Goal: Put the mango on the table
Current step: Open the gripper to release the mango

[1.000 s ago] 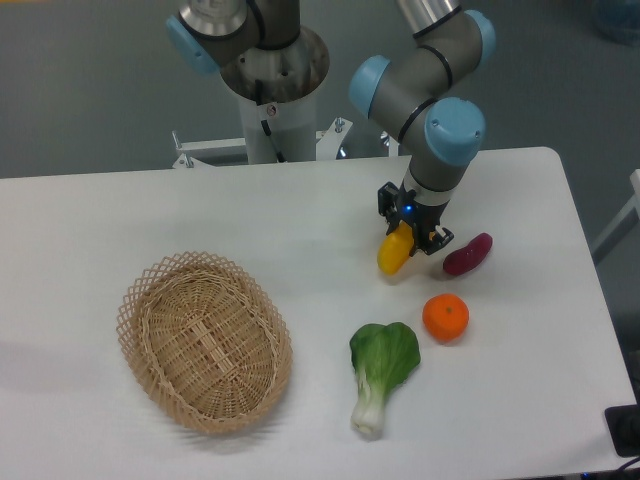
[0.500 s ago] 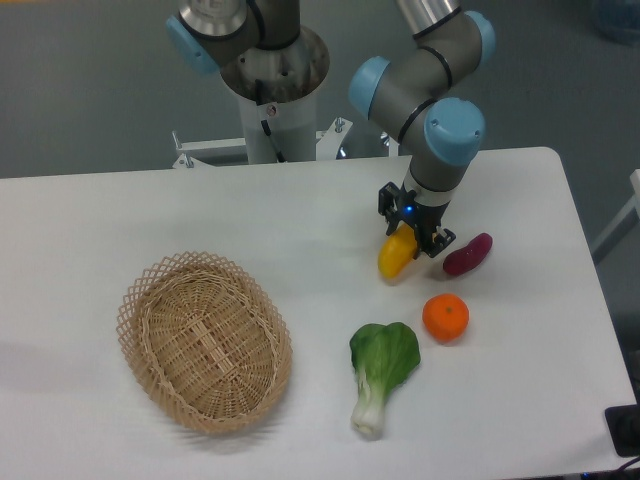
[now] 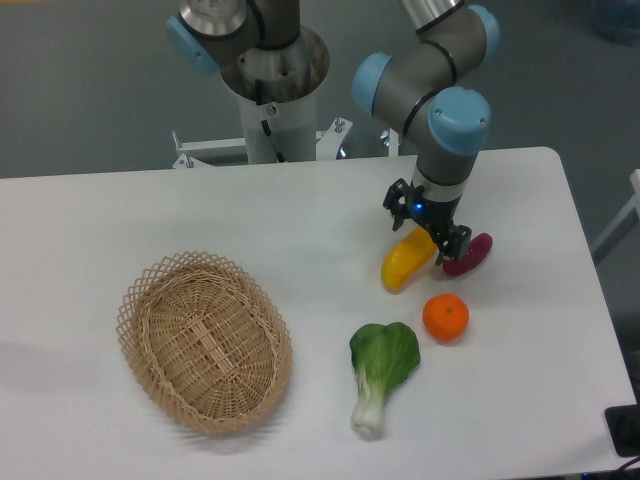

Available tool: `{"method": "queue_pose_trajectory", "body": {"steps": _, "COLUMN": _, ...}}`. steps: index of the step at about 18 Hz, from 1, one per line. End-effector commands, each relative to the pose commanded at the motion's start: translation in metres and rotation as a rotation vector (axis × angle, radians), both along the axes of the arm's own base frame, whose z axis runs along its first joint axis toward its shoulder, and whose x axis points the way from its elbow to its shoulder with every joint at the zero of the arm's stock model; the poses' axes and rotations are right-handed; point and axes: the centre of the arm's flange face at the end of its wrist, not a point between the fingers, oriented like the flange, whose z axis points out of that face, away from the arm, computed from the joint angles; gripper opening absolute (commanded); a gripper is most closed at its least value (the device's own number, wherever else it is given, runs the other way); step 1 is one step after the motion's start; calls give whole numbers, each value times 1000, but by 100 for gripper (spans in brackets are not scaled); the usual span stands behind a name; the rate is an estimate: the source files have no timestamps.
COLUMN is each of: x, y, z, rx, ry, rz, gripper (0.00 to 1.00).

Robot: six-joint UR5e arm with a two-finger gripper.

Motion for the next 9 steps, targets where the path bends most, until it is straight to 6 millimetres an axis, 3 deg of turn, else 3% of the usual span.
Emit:
{"method": "queue_pose_trajectory", "body": {"steps": 6, "x": -15, "y": 3, "z": 45, "rx": 38, "ry": 84, "rz": 40, "gripper": 100}}
{"method": "queue_pose_trajectory", "body": {"steps": 9, "x": -32, "y": 0, "z": 73, "rx": 64, "ry": 138, "rz": 56, "gripper": 100}}
